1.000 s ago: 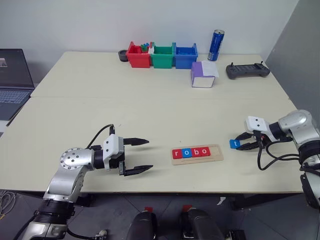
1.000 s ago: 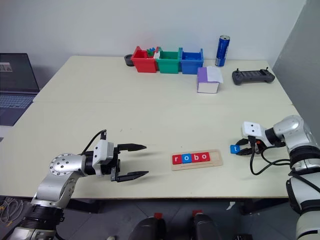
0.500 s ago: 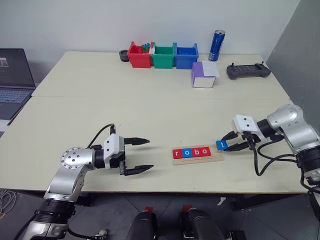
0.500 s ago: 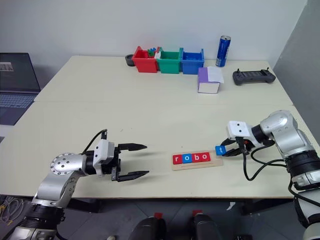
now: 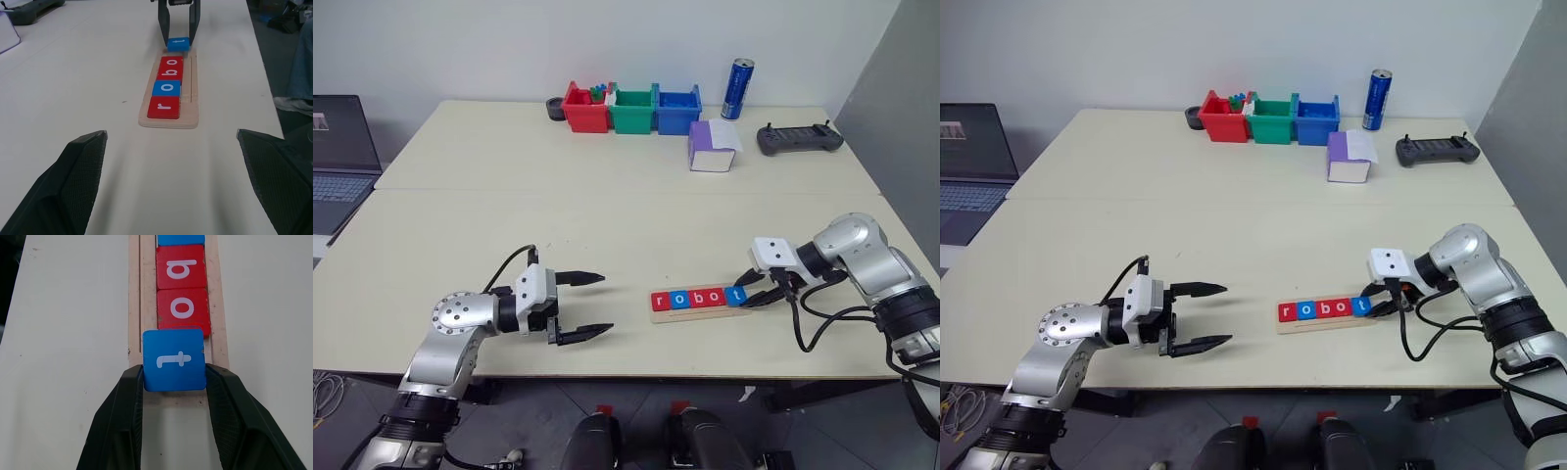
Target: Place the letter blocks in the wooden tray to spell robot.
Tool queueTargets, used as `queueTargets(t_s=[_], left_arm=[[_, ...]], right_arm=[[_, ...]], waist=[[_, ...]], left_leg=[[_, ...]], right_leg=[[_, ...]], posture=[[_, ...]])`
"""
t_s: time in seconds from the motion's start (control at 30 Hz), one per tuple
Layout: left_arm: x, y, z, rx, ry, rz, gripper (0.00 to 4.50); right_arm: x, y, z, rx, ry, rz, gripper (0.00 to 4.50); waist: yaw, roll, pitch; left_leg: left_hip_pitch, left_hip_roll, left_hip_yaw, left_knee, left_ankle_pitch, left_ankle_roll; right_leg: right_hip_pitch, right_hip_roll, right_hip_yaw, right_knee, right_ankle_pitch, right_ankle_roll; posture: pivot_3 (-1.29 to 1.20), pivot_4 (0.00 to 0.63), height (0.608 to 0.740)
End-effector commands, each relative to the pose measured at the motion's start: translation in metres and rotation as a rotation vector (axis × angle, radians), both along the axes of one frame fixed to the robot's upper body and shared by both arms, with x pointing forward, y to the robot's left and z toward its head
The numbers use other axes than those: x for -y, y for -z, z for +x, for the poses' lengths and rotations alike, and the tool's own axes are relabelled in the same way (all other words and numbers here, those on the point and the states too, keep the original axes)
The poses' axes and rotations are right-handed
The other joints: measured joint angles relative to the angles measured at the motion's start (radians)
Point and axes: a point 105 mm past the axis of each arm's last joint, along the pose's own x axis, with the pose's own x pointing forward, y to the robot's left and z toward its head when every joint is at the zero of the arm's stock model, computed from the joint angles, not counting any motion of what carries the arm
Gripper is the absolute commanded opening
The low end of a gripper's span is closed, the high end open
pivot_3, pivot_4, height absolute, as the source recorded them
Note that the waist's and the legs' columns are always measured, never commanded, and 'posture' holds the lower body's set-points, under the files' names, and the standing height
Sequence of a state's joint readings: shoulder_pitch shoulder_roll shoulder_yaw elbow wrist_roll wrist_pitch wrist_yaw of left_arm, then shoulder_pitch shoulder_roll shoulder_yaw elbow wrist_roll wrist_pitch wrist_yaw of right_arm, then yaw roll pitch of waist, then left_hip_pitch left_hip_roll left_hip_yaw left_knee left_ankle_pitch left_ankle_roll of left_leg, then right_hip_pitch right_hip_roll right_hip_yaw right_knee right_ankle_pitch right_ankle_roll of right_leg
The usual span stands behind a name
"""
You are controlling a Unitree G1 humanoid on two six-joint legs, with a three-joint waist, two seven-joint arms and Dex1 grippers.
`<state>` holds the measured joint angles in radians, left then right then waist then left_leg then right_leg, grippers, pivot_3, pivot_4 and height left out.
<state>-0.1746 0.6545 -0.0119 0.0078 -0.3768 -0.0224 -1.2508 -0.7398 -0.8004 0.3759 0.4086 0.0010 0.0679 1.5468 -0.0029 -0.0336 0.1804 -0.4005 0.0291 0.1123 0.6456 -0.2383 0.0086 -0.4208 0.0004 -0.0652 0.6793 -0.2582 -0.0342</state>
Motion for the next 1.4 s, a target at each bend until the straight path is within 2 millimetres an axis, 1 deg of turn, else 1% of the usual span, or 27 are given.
queueTargets(t_s=[0.03,0.2,0.5,0.97,1.17,1.4], left_arm=[[-0.001,-0.011,0.000,0.047,0.000,-0.002,4.50],[-0.002,-0.011,0.000,0.050,-0.004,0.002,4.50],[-0.002,-0.012,0.001,0.055,-0.005,0.007,4.50],[-0.001,-0.012,0.001,0.055,0.002,0.008,4.50],[0.000,-0.012,0.001,0.054,0.007,0.008,4.50],[0.000,-0.012,0.001,0.053,0.008,0.006,4.50]], right_arm=[[0.001,-0.011,0.005,0.033,-0.020,-0.010,1.46],[-0.001,-0.010,0.009,0.040,-0.015,-0.009,1.46],[-0.003,-0.008,0.011,0.049,-0.018,-0.016,1.46],[-0.007,-0.009,0.009,0.050,-0.027,-0.016,1.46],[-0.012,-0.013,0.009,0.045,-0.025,0.006,1.46],[-0.012,-0.012,0.008,0.044,-0.024,-0.006,1.46]], waist=[[0.000,0.000,0.000],[-0.001,0.000,0.000],[0.000,0.000,0.000],[-0.001,0.000,0.000],[-0.001,0.000,0.000],[-0.001,0.000,0.000]], left_leg=[[0.000,0.000,0.000,0.000,0.000,0.000],[0.000,0.000,0.000,0.000,0.000,0.000],[0.000,0.000,0.000,0.000,0.000,0.000],[0.000,0.000,0.000,0.000,0.000,0.000],[0.000,0.000,0.000,0.000,0.000,0.000],[0.000,0.000,0.000,0.000,0.000,0.000]], right_leg=[[0.000,0.000,0.000,0.000,0.000,0.000],[0.000,0.000,0.000,0.000,0.000,0.000],[0.000,0.000,0.000,0.000,0.000,0.000],[0.000,0.000,0.000,0.000,0.000,0.000],[0.000,0.000,0.000,0.000,0.000,0.000],[0.000,0.000,0.000,0.000,0.000,0.000]], posture=[[0.00,0.150,0.740],[0.00,0.150,0.740],[0.00,0.150,0.740],[0.00,0.150,0.740],[0.00,0.150,0.740],[0.00,0.150,0.740]])
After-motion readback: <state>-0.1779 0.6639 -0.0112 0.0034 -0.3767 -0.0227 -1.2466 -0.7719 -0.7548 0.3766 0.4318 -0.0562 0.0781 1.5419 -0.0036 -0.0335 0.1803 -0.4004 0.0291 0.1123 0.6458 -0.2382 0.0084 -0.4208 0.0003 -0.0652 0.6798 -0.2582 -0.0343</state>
